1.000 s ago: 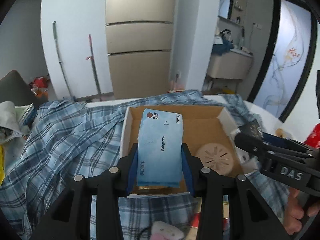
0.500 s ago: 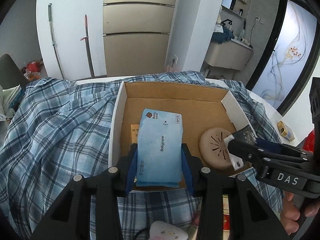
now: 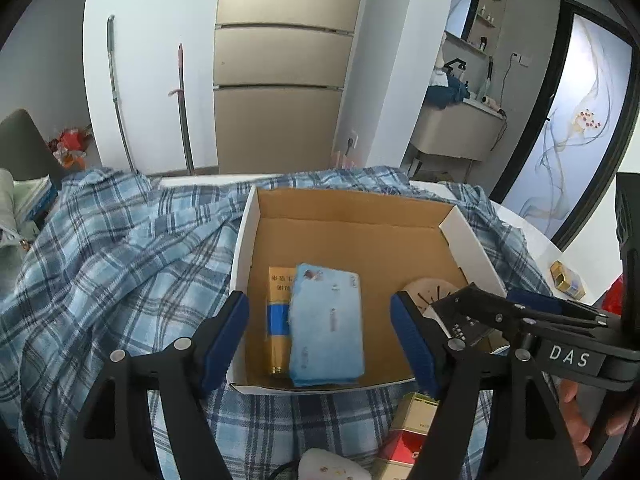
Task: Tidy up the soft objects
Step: 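Open both tools to release the packs in the box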
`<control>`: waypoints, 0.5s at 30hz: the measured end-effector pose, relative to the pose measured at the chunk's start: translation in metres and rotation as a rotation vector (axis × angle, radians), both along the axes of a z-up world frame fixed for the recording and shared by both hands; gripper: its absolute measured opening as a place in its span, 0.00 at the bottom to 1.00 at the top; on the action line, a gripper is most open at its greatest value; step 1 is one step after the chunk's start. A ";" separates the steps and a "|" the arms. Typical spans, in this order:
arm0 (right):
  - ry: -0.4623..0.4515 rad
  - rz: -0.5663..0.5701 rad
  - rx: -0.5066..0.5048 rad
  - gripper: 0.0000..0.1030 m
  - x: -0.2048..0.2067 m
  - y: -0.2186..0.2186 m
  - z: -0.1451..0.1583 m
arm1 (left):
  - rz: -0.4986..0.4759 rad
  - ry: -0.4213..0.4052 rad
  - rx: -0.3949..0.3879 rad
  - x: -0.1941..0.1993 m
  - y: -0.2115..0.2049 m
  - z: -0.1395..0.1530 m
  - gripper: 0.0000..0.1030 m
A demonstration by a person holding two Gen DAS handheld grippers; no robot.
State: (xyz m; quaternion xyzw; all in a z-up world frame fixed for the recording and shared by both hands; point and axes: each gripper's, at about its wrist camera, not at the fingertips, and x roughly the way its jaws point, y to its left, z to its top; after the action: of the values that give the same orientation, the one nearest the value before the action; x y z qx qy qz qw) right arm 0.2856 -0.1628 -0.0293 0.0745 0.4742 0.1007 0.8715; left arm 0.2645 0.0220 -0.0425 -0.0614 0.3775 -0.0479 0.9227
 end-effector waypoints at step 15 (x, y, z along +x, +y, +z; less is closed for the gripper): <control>-0.084 -0.004 0.044 0.76 -0.019 -0.008 0.044 | -0.059 -0.157 -0.026 -0.039 -0.008 0.071 0.73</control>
State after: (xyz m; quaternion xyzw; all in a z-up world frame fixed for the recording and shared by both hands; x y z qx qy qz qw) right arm 0.2663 -0.1710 0.0150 0.0902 0.4345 0.1126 0.8890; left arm 0.2260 0.0140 0.0283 -0.0582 0.3052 -0.0845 0.9468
